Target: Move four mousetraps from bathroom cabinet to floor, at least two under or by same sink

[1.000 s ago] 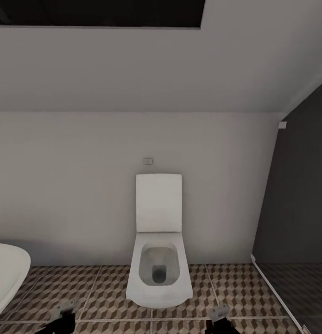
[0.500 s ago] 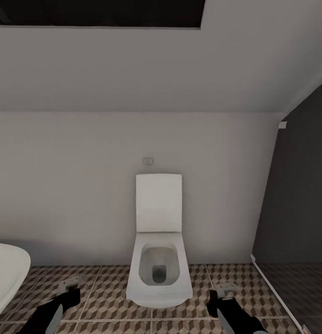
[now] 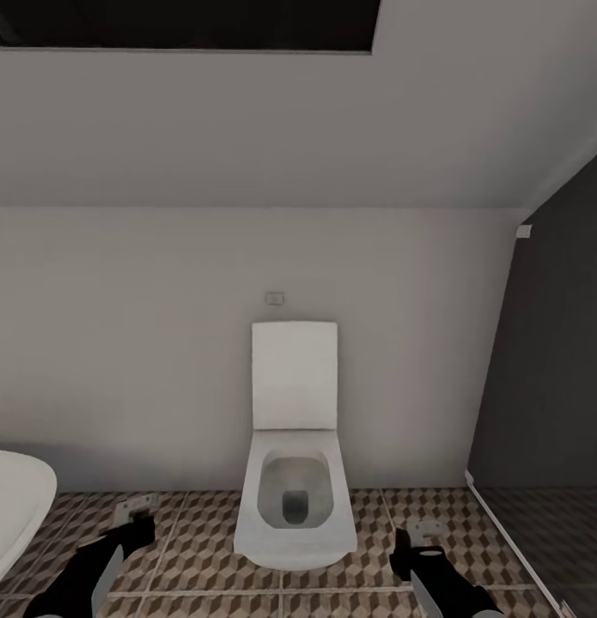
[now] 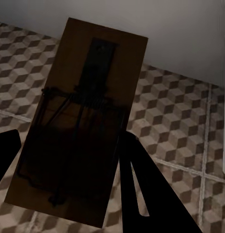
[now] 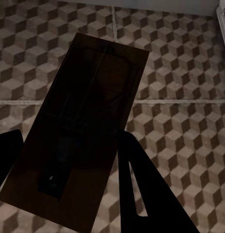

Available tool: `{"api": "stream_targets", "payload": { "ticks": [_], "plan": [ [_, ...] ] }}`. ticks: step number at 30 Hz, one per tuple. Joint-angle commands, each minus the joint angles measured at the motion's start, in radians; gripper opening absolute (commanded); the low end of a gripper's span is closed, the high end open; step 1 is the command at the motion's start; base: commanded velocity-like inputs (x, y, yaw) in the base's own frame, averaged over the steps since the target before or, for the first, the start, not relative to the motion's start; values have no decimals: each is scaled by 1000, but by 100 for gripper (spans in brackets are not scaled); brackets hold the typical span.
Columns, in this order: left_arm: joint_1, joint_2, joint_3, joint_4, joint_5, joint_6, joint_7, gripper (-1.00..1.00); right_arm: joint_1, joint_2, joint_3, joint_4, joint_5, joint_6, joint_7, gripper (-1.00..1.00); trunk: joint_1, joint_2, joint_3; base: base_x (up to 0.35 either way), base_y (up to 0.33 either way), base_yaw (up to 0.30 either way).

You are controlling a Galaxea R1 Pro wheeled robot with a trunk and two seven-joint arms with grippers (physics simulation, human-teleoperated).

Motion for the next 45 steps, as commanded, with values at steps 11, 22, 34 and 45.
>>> {"api": "stream_targets", "payload": {
  "ticks": [11, 22, 34, 45],
  "plan": [
    [-1, -30, -68, -11, -2, 7, -6, -100, 0, -1, -1, -3, 10, 8, -2, -100, 0, -1, -1, 0, 0, 0],
    [-1, -41, -90, -10, -2, 22, -3, -100, 0, 1, -2, -4, 11, 12, -2, -100, 15, -29, -14, 0, 0, 0],
    [-1, -56, -135, -14, -2, 43, -3, -100, -1, 5, -1, -49, 18, 7, -3, -100, 61, -113, -51, 0, 0, 0],
    [-1, -77, -160, -68, -3, 100, 1, -100, -82, 3, 0, -47, 12, -62, -4, -100, 103, -190, -86, 0, 0, 0]
  ]
}}
